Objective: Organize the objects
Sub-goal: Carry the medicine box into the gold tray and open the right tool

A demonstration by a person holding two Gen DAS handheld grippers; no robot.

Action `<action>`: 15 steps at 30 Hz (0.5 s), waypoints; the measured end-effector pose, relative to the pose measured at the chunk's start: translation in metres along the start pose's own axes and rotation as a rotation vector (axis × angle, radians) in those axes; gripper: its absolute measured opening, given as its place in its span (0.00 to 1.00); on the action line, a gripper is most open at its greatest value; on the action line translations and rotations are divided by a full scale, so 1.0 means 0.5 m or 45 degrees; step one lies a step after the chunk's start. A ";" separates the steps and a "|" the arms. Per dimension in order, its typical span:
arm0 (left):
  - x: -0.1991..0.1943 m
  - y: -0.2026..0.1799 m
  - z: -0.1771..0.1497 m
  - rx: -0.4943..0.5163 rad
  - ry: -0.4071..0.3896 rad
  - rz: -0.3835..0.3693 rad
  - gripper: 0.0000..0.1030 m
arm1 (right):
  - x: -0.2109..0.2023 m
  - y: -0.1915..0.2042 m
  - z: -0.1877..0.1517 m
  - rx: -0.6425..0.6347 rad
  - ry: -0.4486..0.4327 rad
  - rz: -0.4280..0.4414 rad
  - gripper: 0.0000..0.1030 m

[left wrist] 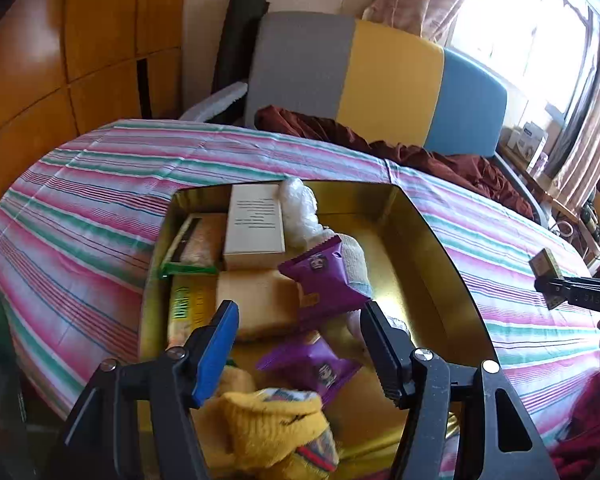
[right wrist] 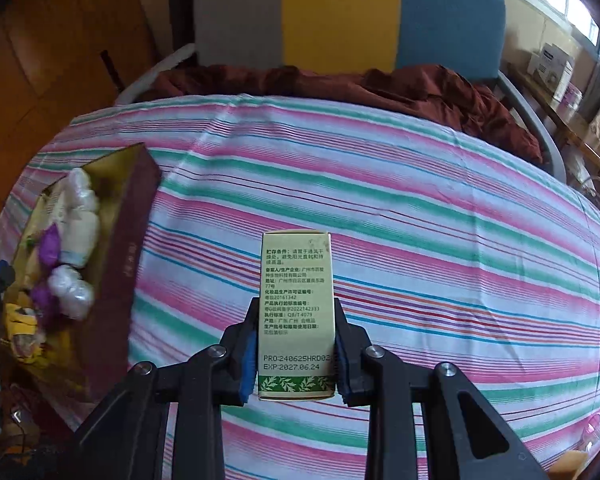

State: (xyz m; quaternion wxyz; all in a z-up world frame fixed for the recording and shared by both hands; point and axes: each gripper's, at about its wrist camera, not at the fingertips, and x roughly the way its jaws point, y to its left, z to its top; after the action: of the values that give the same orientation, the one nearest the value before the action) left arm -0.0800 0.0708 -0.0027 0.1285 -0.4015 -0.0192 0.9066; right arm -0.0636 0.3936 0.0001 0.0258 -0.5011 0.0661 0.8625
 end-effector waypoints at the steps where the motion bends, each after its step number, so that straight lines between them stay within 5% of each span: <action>1: -0.012 0.005 -0.003 0.005 -0.017 0.013 0.63 | -0.011 0.040 -0.002 -0.029 -0.010 0.026 0.29; 7: -0.073 0.039 -0.019 0.005 -0.106 0.084 0.75 | 0.006 0.248 -0.010 -0.226 0.022 0.199 0.29; 15: -0.092 0.085 -0.042 -0.052 -0.117 0.122 0.87 | 0.106 0.381 -0.057 -0.346 0.182 0.185 0.29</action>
State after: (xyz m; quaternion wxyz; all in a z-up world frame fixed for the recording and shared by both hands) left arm -0.0442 0.0169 0.0106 0.0759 -0.3626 -0.0242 0.9285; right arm -0.0867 0.1997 -0.0429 -0.1094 -0.5540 -0.0132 0.8252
